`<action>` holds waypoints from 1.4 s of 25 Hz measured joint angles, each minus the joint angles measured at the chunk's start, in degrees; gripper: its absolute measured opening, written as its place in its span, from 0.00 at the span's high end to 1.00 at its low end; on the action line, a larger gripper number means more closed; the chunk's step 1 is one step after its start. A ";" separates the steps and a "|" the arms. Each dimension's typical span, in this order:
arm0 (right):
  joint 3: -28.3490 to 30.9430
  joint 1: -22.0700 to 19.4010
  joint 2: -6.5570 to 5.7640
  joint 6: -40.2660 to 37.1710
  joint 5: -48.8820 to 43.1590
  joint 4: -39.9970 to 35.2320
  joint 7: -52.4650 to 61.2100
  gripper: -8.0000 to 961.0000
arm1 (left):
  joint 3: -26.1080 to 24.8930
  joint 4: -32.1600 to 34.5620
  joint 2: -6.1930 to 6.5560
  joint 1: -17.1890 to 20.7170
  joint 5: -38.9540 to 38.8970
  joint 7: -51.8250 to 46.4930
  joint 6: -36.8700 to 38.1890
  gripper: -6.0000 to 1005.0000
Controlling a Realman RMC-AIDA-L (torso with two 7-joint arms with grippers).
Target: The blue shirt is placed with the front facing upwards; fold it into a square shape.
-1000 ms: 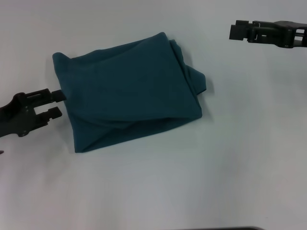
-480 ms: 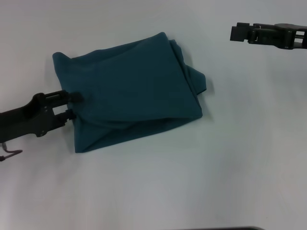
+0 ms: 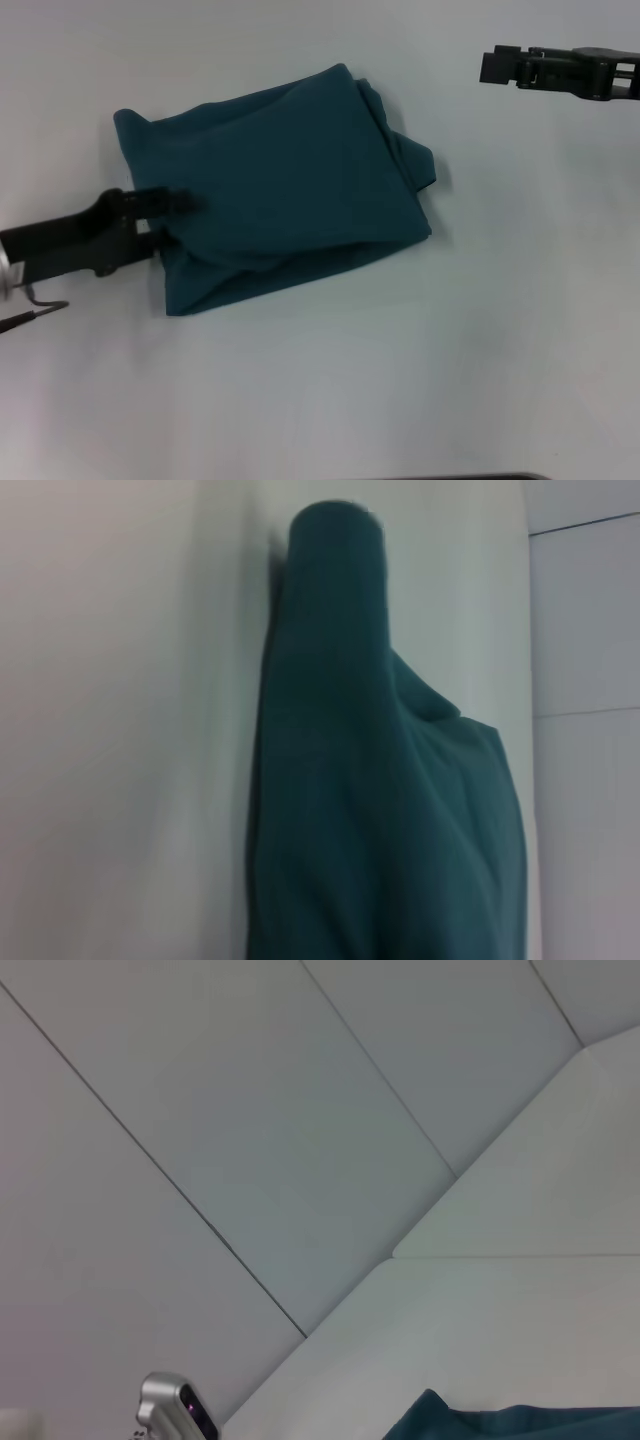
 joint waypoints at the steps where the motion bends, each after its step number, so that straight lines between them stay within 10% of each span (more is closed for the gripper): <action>1: 0.00 0.03 -0.02 0.01 0.03 0.00 0.01 0.09 | -0.41 -1.02 0.06 0.34 -0.20 -0.19 0.67 0.42; 12: 0.01 0.27 -0.02 0.65 0.07 0.00 0.18 0.09 | -7.40 -7.10 0.36 3.74 -0.55 -1.41 8.86 0.42; 35: 0.03 0.11 -0.12 0.88 -0.02 0.18 0.65 0.09 | -1.18 -0.53 -0.05 -0.59 -2.11 -0.29 2.69 0.42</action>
